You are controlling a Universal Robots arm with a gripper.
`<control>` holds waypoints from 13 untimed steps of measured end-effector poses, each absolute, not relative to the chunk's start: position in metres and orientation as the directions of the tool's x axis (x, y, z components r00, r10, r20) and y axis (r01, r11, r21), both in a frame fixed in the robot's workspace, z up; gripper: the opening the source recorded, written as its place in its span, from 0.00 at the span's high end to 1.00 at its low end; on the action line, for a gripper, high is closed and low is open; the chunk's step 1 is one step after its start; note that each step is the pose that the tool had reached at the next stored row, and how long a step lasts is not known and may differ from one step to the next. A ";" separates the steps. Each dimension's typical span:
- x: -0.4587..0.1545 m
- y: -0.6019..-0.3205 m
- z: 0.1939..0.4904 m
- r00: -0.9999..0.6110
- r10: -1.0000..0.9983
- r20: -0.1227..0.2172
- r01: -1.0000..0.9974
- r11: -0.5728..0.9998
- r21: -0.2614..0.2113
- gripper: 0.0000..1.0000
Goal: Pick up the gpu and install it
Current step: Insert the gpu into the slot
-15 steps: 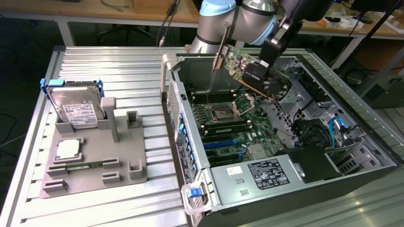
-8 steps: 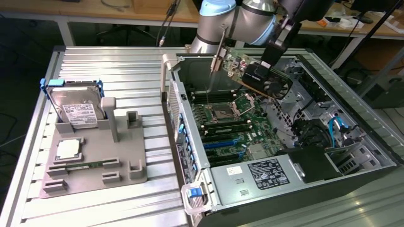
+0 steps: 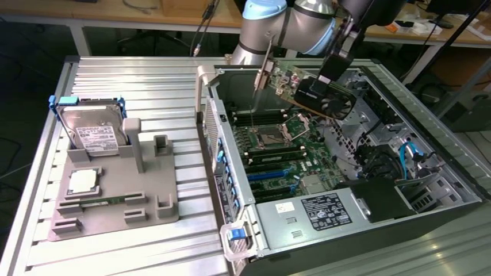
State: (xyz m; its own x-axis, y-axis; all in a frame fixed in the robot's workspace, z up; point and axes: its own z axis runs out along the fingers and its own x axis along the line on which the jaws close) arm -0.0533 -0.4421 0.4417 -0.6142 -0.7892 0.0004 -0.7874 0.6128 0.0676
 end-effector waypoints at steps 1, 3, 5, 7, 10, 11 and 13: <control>-0.053 -0.442 0.442 -0.604 -0.797 0.000 -0.795 0.602 0.068 0.73; -0.053 -0.442 0.442 -0.587 -0.810 0.000 -0.808 0.585 0.068 0.73; -0.053 -0.442 0.442 -0.569 -0.823 0.000 -0.821 0.567 0.068 0.73; -0.053 -0.442 0.442 -0.551 -0.834 0.000 -0.832 0.550 0.068 0.73; -0.053 -0.442 0.442 -0.524 -0.851 0.000 -0.849 0.523 0.068 0.73; -0.053 -0.442 0.442 -0.516 -0.857 0.000 -0.855 0.515 0.068 0.73; -0.053 -0.442 0.442 -0.498 -0.867 0.000 -0.865 0.497 0.068 0.73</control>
